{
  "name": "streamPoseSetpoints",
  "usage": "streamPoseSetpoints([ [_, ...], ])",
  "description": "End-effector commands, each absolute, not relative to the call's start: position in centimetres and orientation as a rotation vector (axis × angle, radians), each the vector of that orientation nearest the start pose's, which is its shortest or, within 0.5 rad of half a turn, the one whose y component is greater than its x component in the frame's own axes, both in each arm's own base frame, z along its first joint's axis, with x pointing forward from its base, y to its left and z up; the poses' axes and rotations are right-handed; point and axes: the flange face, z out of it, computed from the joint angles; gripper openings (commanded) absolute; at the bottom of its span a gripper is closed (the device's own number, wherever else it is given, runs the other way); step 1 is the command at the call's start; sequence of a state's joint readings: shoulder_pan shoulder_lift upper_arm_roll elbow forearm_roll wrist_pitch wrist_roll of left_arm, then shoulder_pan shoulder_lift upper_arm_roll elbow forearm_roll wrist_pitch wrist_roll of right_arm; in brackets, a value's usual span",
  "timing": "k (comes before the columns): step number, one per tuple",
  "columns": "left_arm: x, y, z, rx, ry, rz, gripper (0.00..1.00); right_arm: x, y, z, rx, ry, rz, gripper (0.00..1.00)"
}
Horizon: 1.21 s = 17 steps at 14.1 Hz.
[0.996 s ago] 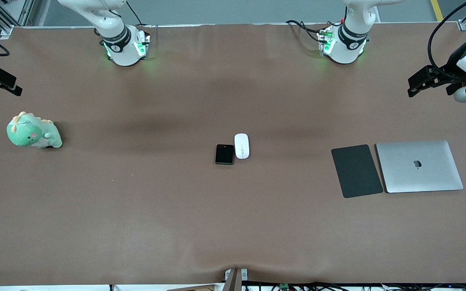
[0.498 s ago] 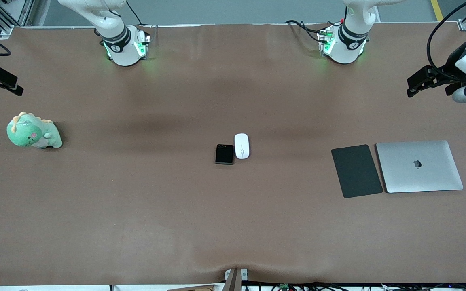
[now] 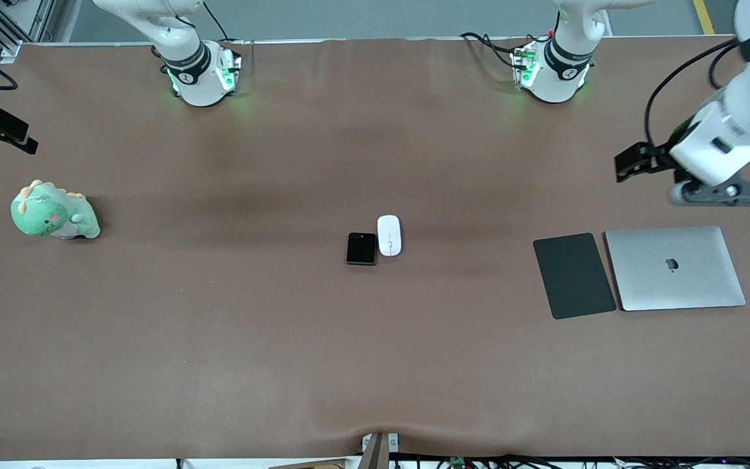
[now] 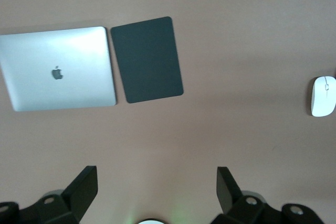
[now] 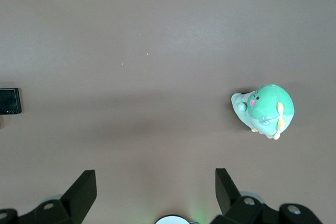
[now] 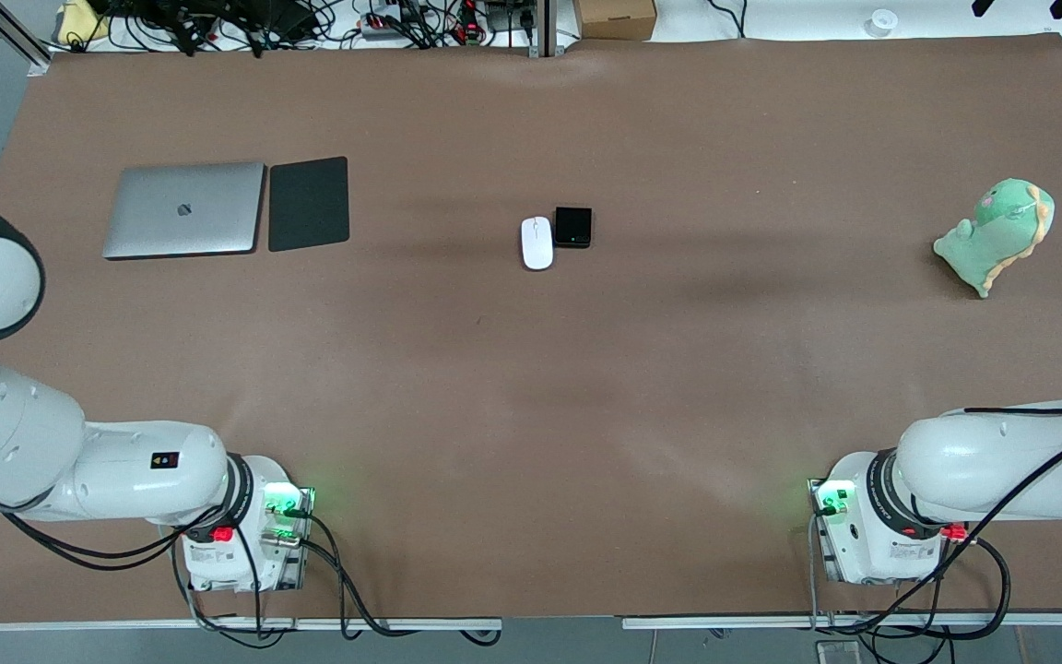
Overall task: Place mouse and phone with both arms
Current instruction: 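Reach the left gripper over the white mouse beside the phone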
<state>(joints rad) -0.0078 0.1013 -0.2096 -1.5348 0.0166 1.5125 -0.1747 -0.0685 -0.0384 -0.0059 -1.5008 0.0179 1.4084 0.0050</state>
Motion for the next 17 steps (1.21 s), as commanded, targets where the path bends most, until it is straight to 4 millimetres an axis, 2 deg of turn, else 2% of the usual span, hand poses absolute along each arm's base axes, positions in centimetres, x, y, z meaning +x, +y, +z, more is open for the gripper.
streamPoseSetpoints([
  [1,57.3,-16.9,55.0,-3.129,0.028,0.22,1.0,52.3,-3.7,66.9,-3.116,0.134,0.083,1.0],
  [3,58.0,-21.0,51.8,-3.13,0.021,0.226,1.0,52.3,-3.8,67.0,-3.116,0.136,0.08,1.0],
  [5,58.1,-25.4,47.8,-3.125,0.012,0.256,1.0,52.3,-3.7,66.9,-3.116,0.134,0.083,1.0],
  [7,57.6,-30.1,44.2,-3.133,0.043,0.246,1.0,52.3,-3.7,66.9,-3.117,0.134,0.08,1.0],
  [11,56.3,-37.4,37.9,-3.143,-0.112,0.2,1.0,52.3,-3.8,67.0,-3.116,0.136,0.08,1.0],
  [14,55.1,-41.8,33.5,-3.164,-0.22,0.17,1.0,52.3,-3.5,66.8,-3.117,0.129,0.085,1.0],
  [17,54.4,-44.1,29.3,-3.177,-0.263,0.171,0.99,52.4,-3.5,66.8,-3.117,0.127,0.085,1.0],
])
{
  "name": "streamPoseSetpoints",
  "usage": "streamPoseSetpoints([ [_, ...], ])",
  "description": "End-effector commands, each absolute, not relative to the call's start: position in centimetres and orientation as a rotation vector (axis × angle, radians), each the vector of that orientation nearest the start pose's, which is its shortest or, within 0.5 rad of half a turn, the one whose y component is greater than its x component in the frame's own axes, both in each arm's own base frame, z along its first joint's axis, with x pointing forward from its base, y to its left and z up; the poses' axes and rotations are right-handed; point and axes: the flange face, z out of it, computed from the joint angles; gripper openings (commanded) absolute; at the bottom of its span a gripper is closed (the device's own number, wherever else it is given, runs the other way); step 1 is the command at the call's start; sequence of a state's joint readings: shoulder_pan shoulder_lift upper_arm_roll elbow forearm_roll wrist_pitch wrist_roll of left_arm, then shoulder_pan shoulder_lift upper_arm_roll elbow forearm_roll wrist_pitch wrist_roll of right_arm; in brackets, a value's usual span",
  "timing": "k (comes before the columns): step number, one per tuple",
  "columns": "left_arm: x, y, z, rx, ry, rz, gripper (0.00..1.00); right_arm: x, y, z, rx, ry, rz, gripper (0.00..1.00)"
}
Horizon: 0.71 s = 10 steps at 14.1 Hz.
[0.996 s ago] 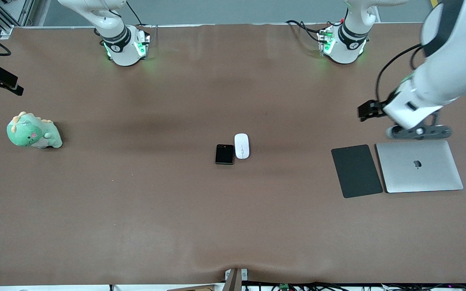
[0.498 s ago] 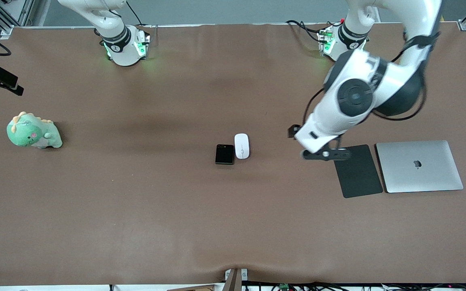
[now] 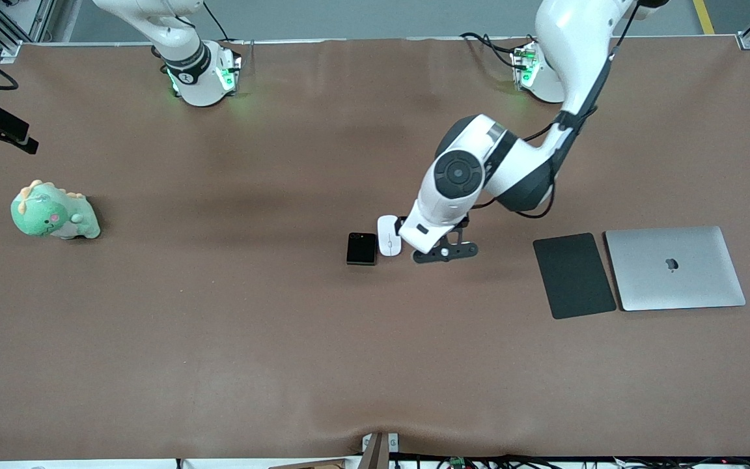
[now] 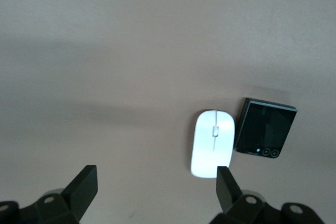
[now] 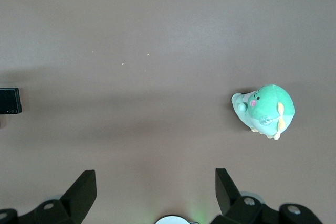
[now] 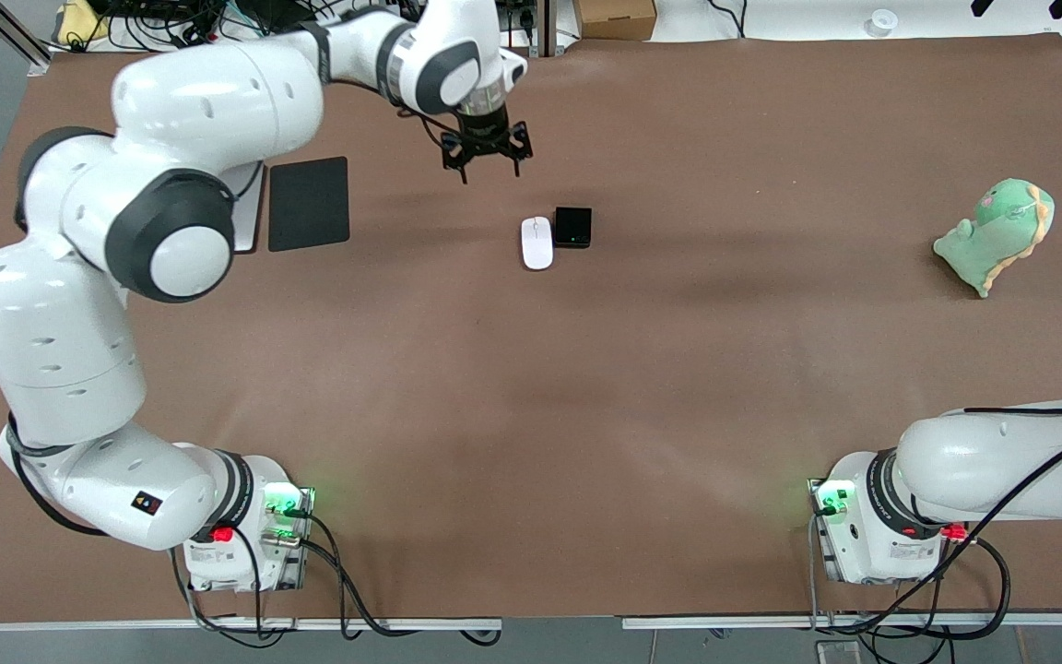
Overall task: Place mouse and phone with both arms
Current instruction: 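Reach the left gripper over the white mouse beside the phone, then lower the left gripper and close it on the white mouse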
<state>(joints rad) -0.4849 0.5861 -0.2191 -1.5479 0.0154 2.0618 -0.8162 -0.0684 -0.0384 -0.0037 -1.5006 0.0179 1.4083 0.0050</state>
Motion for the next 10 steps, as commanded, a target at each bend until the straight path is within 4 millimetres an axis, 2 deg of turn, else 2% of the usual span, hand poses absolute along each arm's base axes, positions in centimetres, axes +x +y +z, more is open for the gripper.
streamPoseSetpoints([
  [1,53.8,-45.2,28.3,-3.185,-0.265,0.164,0.97,52.4,-3.4,66.8,-3.117,0.125,0.085,1.0],
  [7,51.3,-48.8,23.7,-3.194,-0.233,0.138,0.85,52.3,-3.6,66.9,-3.118,0.13,0.081,1.0],
  [10,50.8,-49.6,21.9,-3.201,-0.247,0.11,0.82,52.3,-3.6,66.8,-3.12,0.13,0.085,1.0],
])
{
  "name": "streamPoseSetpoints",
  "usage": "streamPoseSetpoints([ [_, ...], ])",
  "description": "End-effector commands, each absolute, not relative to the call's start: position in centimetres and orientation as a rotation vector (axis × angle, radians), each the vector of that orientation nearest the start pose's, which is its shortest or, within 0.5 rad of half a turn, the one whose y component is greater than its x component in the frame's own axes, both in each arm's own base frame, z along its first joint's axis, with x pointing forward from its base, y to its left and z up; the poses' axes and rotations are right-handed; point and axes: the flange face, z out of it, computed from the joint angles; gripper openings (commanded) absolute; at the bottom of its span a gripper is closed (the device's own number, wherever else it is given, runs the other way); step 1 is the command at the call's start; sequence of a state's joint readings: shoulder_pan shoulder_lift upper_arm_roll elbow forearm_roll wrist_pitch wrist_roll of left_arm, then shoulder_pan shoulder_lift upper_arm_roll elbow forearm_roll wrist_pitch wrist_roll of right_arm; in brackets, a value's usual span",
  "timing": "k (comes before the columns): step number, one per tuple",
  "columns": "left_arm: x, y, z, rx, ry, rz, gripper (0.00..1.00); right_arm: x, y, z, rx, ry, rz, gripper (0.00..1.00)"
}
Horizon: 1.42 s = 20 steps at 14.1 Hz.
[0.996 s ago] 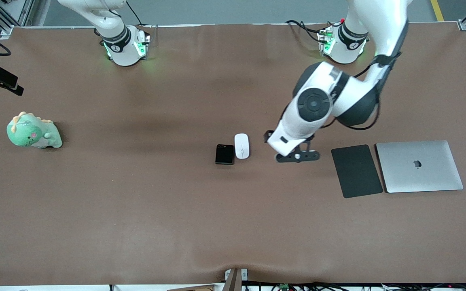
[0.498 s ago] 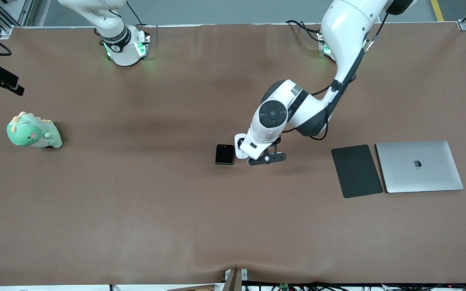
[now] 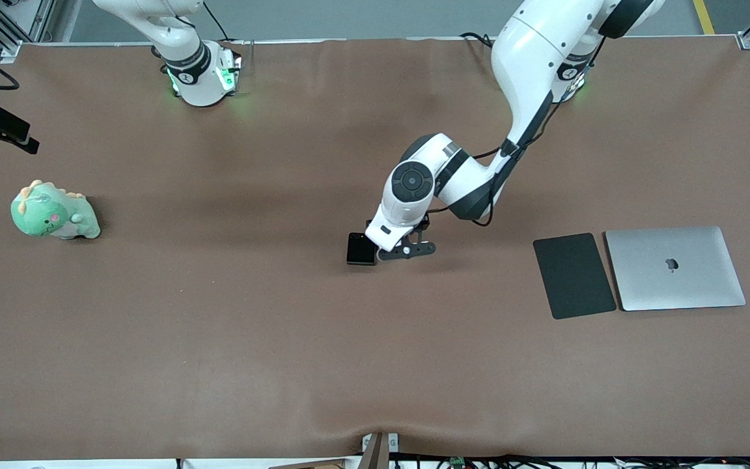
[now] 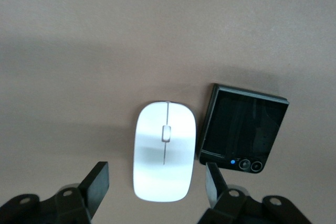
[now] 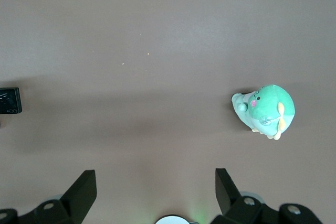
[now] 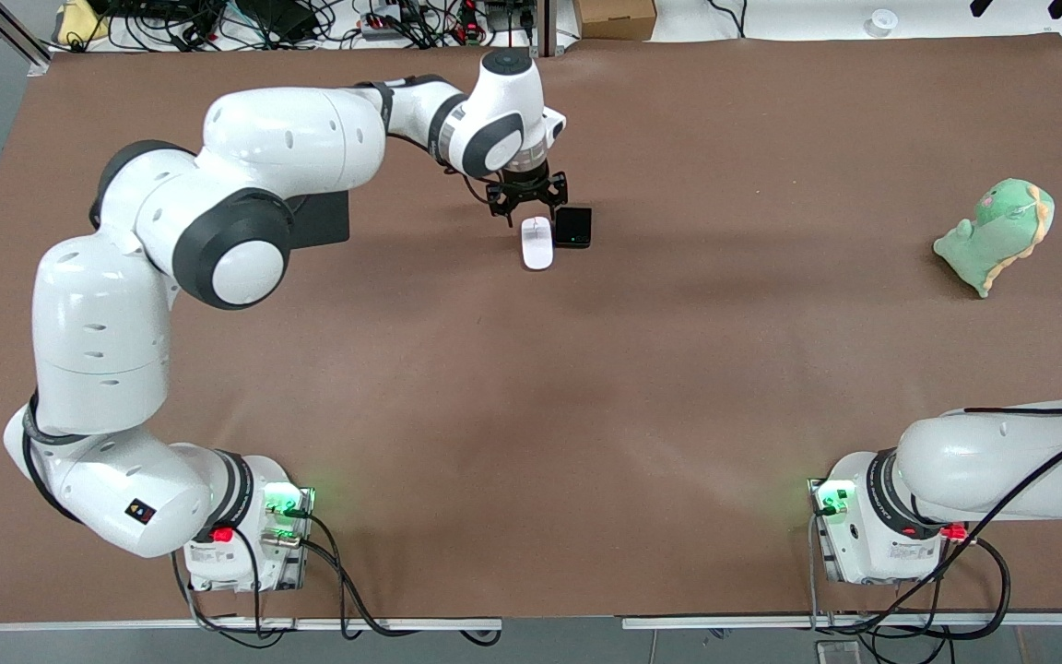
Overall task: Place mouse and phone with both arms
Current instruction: 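Lower the left gripper and close it on the white mouse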
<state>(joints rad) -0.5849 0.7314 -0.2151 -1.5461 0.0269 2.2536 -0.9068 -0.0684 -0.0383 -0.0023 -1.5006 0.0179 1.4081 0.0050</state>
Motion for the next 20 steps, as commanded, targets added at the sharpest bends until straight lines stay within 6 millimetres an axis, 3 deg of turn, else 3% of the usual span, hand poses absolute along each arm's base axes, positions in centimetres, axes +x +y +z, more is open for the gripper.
streamPoseSetpoints([
  [1,50.6,-49.7,21.2,-3.2,-0.246,0.115,0.81,52.3,-3.9,66.9,-3.119,0.137,0.083,1.0],
  [10,50.1,-50.1,18.3,-3.195,-0.255,0.106,0.81,52.3,-4.3,66.9,-3.12,0.15,0.081,1.0],
  [20,49.7,-49.9,17.8,-3.167,-0.248,0.083,0.74,52.3,-4.1,66.9,-3.119,0.142,0.078,1.0],
])
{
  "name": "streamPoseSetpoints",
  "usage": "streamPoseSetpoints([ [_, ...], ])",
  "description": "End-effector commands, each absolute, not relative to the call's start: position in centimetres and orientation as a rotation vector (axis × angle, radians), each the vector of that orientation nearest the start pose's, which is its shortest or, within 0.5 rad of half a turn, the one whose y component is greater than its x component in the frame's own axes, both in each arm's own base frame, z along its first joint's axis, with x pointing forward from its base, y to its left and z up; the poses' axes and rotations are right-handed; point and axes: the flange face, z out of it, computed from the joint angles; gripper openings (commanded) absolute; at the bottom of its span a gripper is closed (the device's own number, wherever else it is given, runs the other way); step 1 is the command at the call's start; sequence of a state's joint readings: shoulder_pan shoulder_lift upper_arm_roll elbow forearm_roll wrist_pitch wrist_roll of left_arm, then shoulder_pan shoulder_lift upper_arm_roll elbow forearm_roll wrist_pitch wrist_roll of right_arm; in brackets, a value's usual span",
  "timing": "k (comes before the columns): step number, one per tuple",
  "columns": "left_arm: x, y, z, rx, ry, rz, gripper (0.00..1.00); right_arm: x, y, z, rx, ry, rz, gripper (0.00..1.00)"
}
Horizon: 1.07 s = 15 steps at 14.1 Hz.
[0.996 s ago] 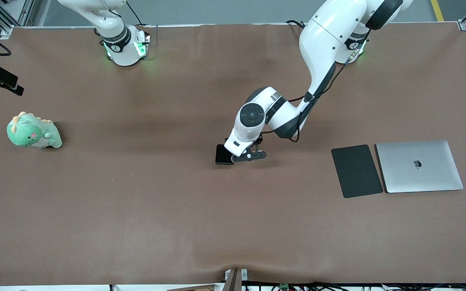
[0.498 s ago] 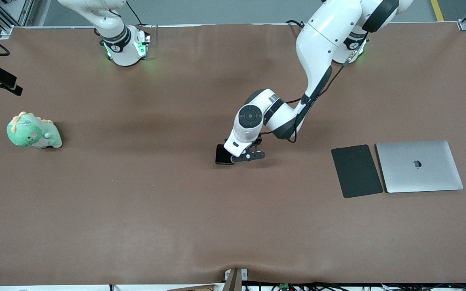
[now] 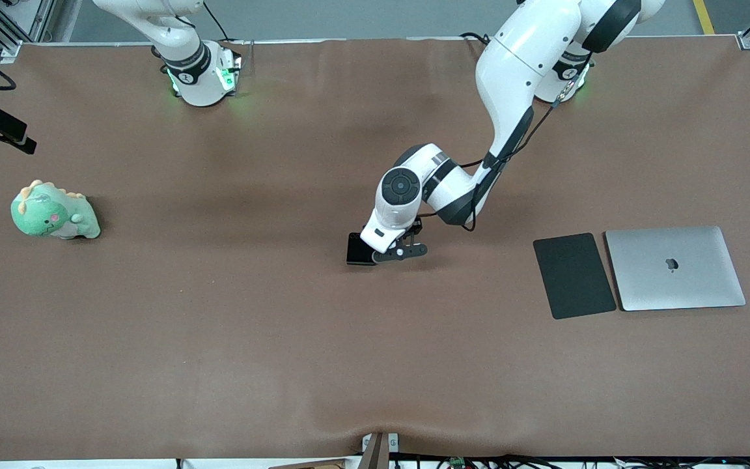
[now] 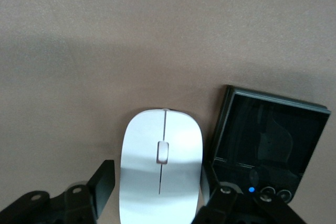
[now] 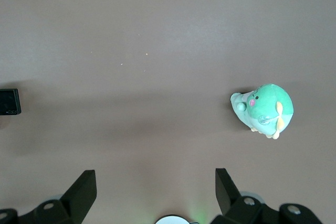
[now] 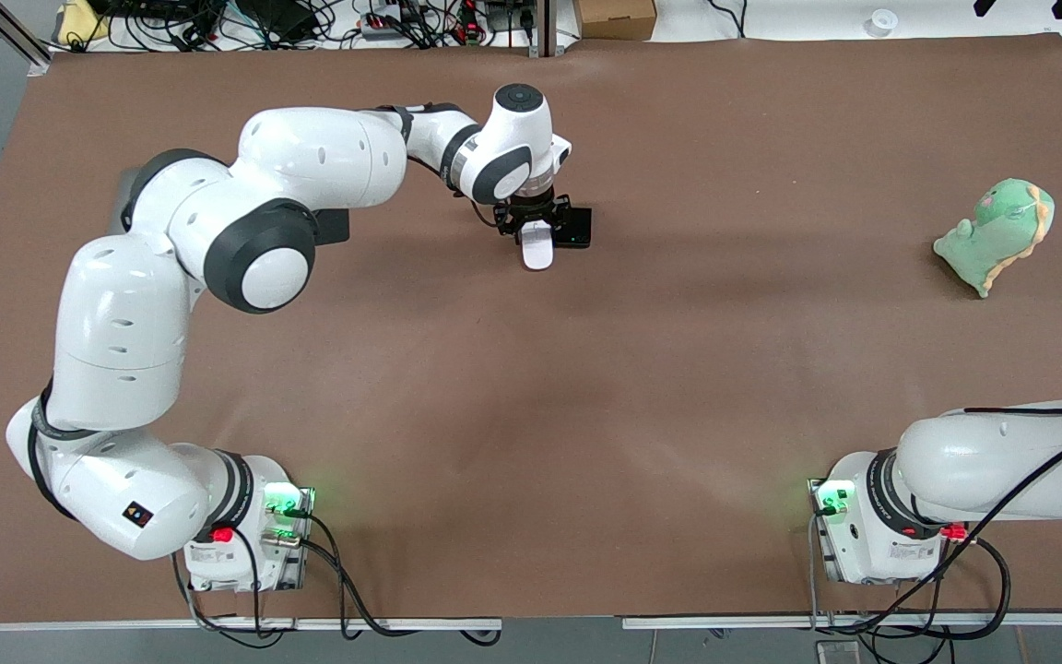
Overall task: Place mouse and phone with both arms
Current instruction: 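Lower the left gripper and close it on the white mouse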
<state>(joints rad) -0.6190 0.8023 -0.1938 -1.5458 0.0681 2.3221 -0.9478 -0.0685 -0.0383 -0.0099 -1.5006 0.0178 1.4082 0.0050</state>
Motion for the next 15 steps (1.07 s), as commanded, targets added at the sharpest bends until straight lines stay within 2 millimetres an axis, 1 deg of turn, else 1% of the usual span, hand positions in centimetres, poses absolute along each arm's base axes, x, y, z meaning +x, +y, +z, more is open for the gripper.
streamPoseSetpoints([
  [1,49.8,-49.8,17.9,-3.164,-0.25,0.085,0.74,52.3,-4.1,66.9,-3.119,0.145,0.078,1.0],
  [7,49.2,-49.4,17.2,-3.146,-0.234,0.095,0.73,52.4,-4.0,66.8,-3.119,0.14,0.081,1.0],
  [10,49.3,-49.4,17.2,-3.139,-0.231,0.081,0.72,52.4,-3.7,66.8,-3.119,0.133,0.083,1.0],
  [12,49.0,-49.6,17.0,-3.137,-0.247,0.083,0.72,53.1,-3.4,65.8,-3.116,0.123,0.107,1.0],
  [13,49.0,-49.6,17.0,-3.137,-0.247,0.083,0.72,53.8,-2.9,65.0,-3.116,0.106,0.123,1.0],
  [14,49.1,-49.6,17.1,-3.138,-0.25,0.082,0.72,54.5,-1.6,63.8,-3.116,0.069,0.155,1.0],
  [15,49.0,-49.7,17.1,-3.138,-0.247,0.082,0.71,55.5,-0.4,62.2,-3.116,0.031,0.196,1.0],
])
